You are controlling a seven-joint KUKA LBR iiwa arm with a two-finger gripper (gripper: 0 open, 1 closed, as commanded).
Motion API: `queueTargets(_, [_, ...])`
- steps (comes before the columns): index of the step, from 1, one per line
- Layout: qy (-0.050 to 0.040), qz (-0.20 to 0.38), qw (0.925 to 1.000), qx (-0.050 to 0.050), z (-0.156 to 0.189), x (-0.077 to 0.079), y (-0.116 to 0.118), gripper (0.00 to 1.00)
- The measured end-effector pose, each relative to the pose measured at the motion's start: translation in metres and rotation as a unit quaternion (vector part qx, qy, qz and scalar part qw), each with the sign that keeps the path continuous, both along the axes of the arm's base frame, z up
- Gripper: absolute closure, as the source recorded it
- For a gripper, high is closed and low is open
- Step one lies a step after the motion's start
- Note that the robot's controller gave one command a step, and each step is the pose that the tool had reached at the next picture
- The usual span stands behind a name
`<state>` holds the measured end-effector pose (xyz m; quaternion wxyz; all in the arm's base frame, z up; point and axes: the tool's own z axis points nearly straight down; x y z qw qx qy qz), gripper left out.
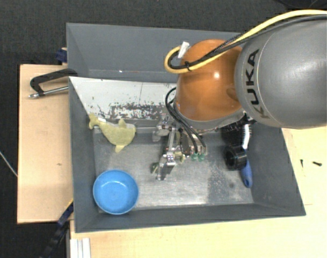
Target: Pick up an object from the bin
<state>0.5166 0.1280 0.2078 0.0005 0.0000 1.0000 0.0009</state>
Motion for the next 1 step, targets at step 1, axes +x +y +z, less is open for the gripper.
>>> queueTargets(1, [0.0007,0.135,0.9908,-0.001,-0.0203,0.0071,-0.0076,0.0])
